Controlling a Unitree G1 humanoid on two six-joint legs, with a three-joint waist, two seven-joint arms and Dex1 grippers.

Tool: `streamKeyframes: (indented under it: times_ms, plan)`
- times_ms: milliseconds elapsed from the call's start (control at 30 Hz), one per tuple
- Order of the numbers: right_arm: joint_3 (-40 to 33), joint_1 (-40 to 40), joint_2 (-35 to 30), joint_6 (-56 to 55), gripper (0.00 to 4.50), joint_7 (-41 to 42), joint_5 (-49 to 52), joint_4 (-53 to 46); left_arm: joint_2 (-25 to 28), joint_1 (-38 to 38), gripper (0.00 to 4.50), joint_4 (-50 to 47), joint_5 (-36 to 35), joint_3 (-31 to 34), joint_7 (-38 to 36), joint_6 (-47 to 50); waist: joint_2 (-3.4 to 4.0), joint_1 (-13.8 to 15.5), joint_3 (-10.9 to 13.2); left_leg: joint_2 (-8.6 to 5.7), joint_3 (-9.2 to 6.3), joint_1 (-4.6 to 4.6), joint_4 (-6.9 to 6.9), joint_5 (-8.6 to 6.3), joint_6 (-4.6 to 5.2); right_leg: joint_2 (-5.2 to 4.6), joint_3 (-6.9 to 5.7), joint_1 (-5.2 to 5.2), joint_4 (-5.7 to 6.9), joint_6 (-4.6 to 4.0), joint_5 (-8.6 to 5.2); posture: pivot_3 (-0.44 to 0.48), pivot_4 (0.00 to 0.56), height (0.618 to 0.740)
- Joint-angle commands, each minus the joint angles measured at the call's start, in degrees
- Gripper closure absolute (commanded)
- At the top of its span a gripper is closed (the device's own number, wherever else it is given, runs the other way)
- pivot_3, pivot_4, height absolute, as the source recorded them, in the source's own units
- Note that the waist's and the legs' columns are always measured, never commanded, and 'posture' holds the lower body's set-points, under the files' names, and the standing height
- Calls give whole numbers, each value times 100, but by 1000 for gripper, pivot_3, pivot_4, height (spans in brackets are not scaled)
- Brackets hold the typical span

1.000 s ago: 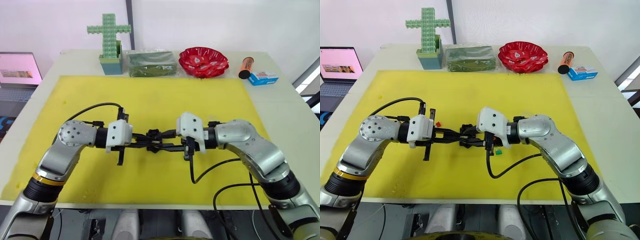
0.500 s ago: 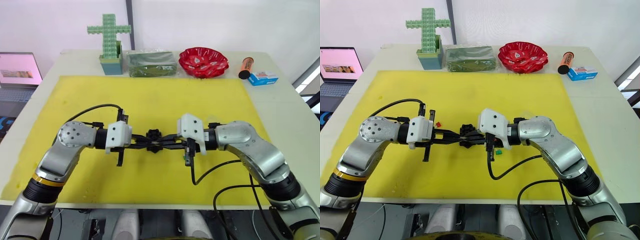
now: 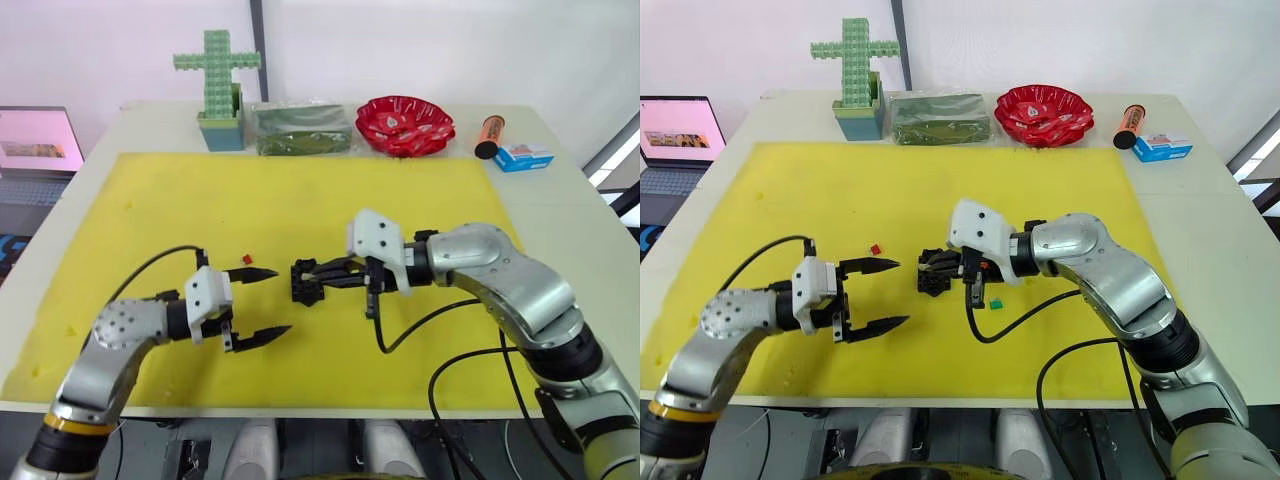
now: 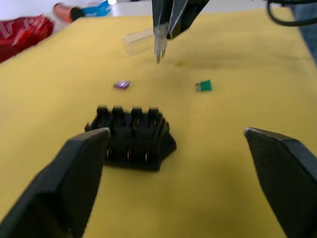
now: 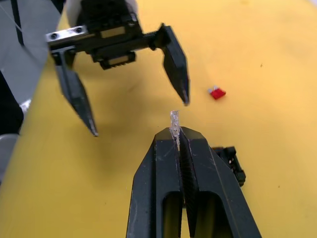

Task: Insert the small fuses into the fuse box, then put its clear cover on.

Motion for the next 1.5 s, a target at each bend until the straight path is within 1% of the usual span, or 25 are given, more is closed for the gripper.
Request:
streamKeyframes:
  times_ms: [33, 67, 133, 233, 367, 567, 700, 867, 1267, 1500]
  plan:
    - [123, -332, 42, -107, 4500, -55, -264, 14, -336, 223, 39, -21, 265, 47, 370, -647, -1, -2, -1, 0, 2, 3, 0, 0, 0, 0, 2, 1, 1, 0, 0, 0, 150, 740]
    - [199, -460, 36, -27, 4500, -73, -347, 95, -508, 287, 39, 9, 315, 42, 523, -778, 0, -1, -1, 0, 2, 3, 0, 0, 0, 0, 1, 1, 1, -1, 0, 0, 150, 740]
    - [308, -710, 71, 103, 4500, -33, -420, 299, -665, 394, 39, 11, 573, -86, 821, -718, 0, 0, -2, 0, 4, 9, 0, 0, 0, -1, 2, 5, 1, -1, 0, 0, 150, 740]
    - [398, -910, 78, 129, 4500, 221, -345, 478, -821, 333, 39, -13, 514, -210, 1013, -357, -1, 0, -3, 0, 2, 11, -2, 0, 0, 0, 1, 7, 1, -2, 0, 0, 150, 740]
    - [462, -974, 100, 171, 4500, 366, -347, 537, -971, 243, 39, 149, 660, -298, 1196, -405, -1, -6, -3, 0, 2, 11, -1, 0, 0, -1, 1, 9, 1, -1, 0, 0, 150, 740]
    - [588, -998, 130, 267, 4500, 423, -437, 604, -1226, 382, 39, 134, 803, -545, 1426, -450, 0, -9, -3, 1, 3, 14, -4, 0, 0, 0, 1, 7, 1, 0, 1, 0, 150, 740]
    - [642, -977, 126, 266, 4500, 445, -504, 649, -1275, 438, 39, 163, 808, -643, 1433, -539, 0, -6, -3, 1, 4, 14, -4, -1, -1, -1, 1, 7, 1, -3, 0, 0, 150, 740]
    - [751, -980, 161, 176, 4500, 366, -727, 842, -1396, 312, 39, 208, 823, -690, 1515, -547, 0, -4, -3, 2, 3, 14, -4, -1, -1, -2, 1, 7, 0, -3, -1, 0, 150, 740]
    - [937, -899, 228, 4, 4500, 464, -1065, 995, -1356, 272, 39, 37, 614, -571, 1622, -283, 0, -10, -3, 2, 4, 14, -7, -1, -1, -3, 1, 4, 0, -4, -1, 0, 150, 740]
    - [989, -890, 275, -71, 4500, 548, -1132, 1010, -1345, 211, 39, 33, 613, -634, 1660, -265, 0, -10, -3, 2, 3, 14, -8, -1, -1, -3, 0, 4, -1, -4, -1, 0, 150, 740]
